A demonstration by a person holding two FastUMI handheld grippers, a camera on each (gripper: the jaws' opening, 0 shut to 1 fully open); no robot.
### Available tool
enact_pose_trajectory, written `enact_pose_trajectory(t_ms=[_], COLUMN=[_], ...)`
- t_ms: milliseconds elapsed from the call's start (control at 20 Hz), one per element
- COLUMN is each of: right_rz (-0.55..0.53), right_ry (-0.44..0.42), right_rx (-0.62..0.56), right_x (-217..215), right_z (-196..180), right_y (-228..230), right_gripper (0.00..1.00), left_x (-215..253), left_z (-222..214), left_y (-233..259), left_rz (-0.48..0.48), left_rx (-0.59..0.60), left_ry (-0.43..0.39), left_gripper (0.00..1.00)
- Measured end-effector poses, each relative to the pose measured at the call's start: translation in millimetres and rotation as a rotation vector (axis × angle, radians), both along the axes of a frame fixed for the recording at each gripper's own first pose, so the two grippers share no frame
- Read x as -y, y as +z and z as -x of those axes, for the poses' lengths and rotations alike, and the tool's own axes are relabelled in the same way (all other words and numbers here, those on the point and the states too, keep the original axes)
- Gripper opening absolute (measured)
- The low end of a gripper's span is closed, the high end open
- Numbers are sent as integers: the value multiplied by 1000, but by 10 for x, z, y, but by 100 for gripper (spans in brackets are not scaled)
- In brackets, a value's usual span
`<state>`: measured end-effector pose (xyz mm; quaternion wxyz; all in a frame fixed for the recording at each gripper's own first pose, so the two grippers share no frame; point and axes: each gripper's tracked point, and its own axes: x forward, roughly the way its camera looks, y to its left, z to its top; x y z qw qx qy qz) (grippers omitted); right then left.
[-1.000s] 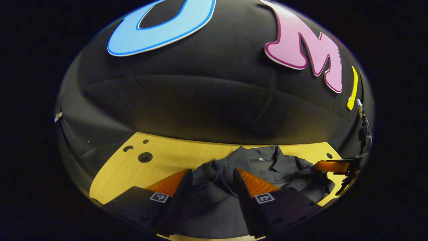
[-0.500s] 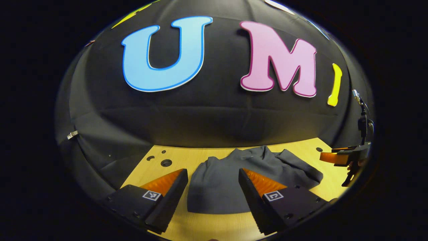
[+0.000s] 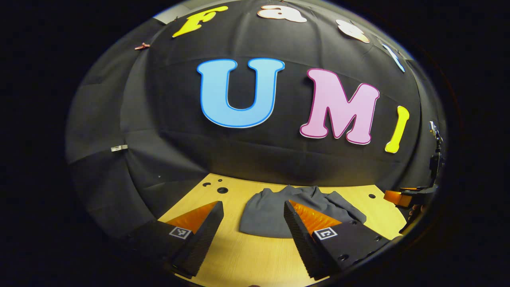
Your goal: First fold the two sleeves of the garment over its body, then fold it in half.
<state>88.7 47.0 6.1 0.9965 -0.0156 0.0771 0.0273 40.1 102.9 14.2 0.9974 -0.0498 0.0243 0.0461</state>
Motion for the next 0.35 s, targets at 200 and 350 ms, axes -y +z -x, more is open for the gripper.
enact_pose_trajectory(t_ms=[200,350], right_rz=[-23,4], right_ry=[80,132], right_rx=[46,-10], right_x=[-394,-585], right_z=[533,910], right_y=[-24,-268], right_gripper=[99,98], left_x=[-55,-87], left_z=[387,601], left_y=[-112,-310], left_rz=[41,39], left_rx=[21,-6], left_ry=[29,50], left_gripper=[96,96])
